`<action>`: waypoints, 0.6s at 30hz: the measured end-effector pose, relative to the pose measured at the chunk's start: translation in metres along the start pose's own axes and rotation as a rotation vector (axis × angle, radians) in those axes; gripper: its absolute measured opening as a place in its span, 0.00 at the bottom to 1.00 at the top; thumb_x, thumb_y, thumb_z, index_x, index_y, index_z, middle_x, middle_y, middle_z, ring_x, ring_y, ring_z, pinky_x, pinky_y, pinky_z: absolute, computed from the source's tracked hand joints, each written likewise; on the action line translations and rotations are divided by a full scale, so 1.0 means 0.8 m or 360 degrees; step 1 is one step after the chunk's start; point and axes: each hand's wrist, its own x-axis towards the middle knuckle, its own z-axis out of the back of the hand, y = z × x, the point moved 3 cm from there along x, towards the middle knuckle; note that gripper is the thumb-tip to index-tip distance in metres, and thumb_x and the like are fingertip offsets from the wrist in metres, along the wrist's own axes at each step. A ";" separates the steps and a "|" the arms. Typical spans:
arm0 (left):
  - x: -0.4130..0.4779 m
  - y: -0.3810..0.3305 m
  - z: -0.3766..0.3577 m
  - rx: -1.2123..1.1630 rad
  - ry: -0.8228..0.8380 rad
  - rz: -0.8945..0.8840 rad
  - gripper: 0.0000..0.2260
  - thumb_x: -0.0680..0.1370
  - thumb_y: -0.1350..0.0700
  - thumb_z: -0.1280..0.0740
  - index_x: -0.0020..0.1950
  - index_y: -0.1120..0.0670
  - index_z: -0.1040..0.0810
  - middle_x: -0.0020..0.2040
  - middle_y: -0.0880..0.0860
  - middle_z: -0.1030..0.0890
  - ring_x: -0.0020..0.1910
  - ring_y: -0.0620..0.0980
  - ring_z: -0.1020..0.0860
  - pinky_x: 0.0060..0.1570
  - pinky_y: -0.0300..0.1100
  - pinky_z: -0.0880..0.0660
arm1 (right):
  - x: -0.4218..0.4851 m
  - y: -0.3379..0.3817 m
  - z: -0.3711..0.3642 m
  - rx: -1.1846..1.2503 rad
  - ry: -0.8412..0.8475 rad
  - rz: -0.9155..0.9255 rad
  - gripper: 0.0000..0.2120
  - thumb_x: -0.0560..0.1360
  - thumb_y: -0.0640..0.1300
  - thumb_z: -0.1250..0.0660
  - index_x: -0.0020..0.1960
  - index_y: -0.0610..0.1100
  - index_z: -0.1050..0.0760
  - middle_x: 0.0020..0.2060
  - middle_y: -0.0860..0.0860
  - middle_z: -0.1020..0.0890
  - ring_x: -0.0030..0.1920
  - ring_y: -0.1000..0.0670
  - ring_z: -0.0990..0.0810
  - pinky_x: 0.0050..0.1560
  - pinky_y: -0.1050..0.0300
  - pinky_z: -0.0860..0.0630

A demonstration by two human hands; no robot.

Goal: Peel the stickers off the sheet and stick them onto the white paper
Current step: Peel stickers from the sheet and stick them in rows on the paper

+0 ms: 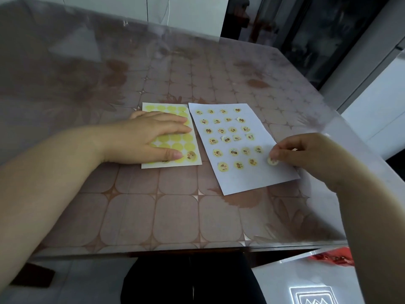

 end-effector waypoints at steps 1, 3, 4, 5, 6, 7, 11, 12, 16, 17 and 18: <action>0.000 0.000 0.001 -0.0008 -0.0004 0.0006 0.38 0.60 0.24 0.53 0.69 0.35 0.41 0.65 0.30 0.49 0.66 0.30 0.52 0.65 0.35 0.58 | 0.000 0.000 -0.001 0.0021 -0.0006 -0.0007 0.02 0.67 0.46 0.27 0.36 0.49 0.17 0.36 0.52 0.20 0.37 0.49 0.27 0.40 0.57 0.32; -0.001 -0.001 0.003 -0.0020 -0.0019 0.0011 0.37 0.61 0.26 0.51 0.68 0.36 0.40 0.65 0.31 0.48 0.66 0.30 0.52 0.65 0.36 0.57 | 0.001 -0.001 -0.004 0.0032 -0.0030 -0.0011 0.02 0.66 0.46 0.26 0.35 0.49 0.17 0.36 0.53 0.20 0.37 0.50 0.27 0.39 0.59 0.32; -0.001 -0.001 0.003 -0.0024 -0.0024 0.0012 0.37 0.61 0.26 0.51 0.68 0.36 0.40 0.65 0.30 0.48 0.66 0.31 0.52 0.66 0.36 0.57 | 0.001 -0.001 -0.006 0.0032 -0.0054 -0.0008 0.03 0.67 0.46 0.26 0.35 0.49 0.17 0.35 0.54 0.20 0.36 0.53 0.26 0.37 0.62 0.32; -0.002 -0.001 0.004 -0.0027 -0.0029 0.0010 0.37 0.61 0.25 0.51 0.68 0.36 0.40 0.65 0.30 0.49 0.66 0.30 0.53 0.66 0.37 0.57 | 0.001 -0.001 -0.008 0.0031 -0.0082 0.0002 0.03 0.67 0.46 0.26 0.35 0.49 0.18 0.33 0.55 0.22 0.33 0.57 0.27 0.33 0.67 0.33; -0.002 0.000 0.004 -0.0029 -0.0035 0.0007 0.38 0.60 0.24 0.52 0.68 0.36 0.39 0.65 0.29 0.49 0.66 0.30 0.53 0.66 0.36 0.57 | 0.001 -0.001 -0.009 0.0028 -0.0115 0.0016 0.03 0.67 0.46 0.26 0.36 0.48 0.18 0.31 0.55 0.23 0.31 0.58 0.27 0.29 0.70 0.34; -0.002 0.001 0.004 -0.0026 -0.0042 0.0003 0.38 0.60 0.23 0.52 0.68 0.36 0.39 0.64 0.29 0.49 0.65 0.29 0.53 0.65 0.36 0.58 | 0.001 -0.002 -0.011 0.0018 -0.0145 0.0031 0.03 0.67 0.46 0.26 0.36 0.48 0.18 0.31 0.55 0.24 0.31 0.57 0.28 0.28 0.70 0.35; -0.002 0.003 0.008 -0.0011 -0.0108 -0.0002 0.37 0.61 0.25 0.52 0.68 0.36 0.38 0.66 0.30 0.48 0.65 0.29 0.53 0.66 0.36 0.58 | 0.002 -0.003 -0.015 -0.0025 -0.0221 0.0093 0.07 0.65 0.47 0.24 0.40 0.47 0.19 0.32 0.52 0.27 0.32 0.56 0.32 0.32 0.63 0.37; -0.003 0.004 0.010 -0.0011 -0.0143 -0.0015 0.38 0.61 0.23 0.53 0.67 0.36 0.38 0.66 0.31 0.47 0.66 0.29 0.52 0.66 0.36 0.58 | 0.003 -0.004 -0.014 -0.0055 -0.0244 0.0094 0.10 0.64 0.47 0.24 0.42 0.46 0.21 0.32 0.52 0.28 0.32 0.55 0.32 0.32 0.62 0.37; -0.010 0.011 0.019 -0.0013 -0.0225 -0.0007 0.31 0.62 0.25 0.51 0.64 0.32 0.39 0.64 0.29 0.42 0.66 0.31 0.48 0.66 0.37 0.57 | 0.009 -0.006 -0.011 -0.0154 -0.0256 0.0068 0.17 0.64 0.49 0.23 0.45 0.45 0.27 0.34 0.52 0.27 0.33 0.54 0.32 0.33 0.59 0.36; -0.011 0.013 0.023 -0.0007 -0.0242 0.0005 0.27 0.64 0.27 0.50 0.62 0.31 0.39 0.63 0.29 0.40 0.67 0.32 0.46 0.67 0.38 0.56 | 0.010 -0.006 -0.012 -0.0198 -0.0250 0.0079 0.16 0.64 0.49 0.24 0.44 0.44 0.27 0.34 0.52 0.27 0.33 0.54 0.32 0.33 0.59 0.36; -0.013 0.016 0.026 -0.0001 -0.0259 0.0030 0.24 0.67 0.31 0.47 0.62 0.32 0.37 0.63 0.30 0.38 0.68 0.33 0.45 0.68 0.39 0.56 | 0.011 -0.006 -0.013 -0.0249 -0.0248 0.0095 0.15 0.65 0.50 0.24 0.42 0.44 0.26 0.34 0.51 0.27 0.33 0.54 0.32 0.33 0.58 0.36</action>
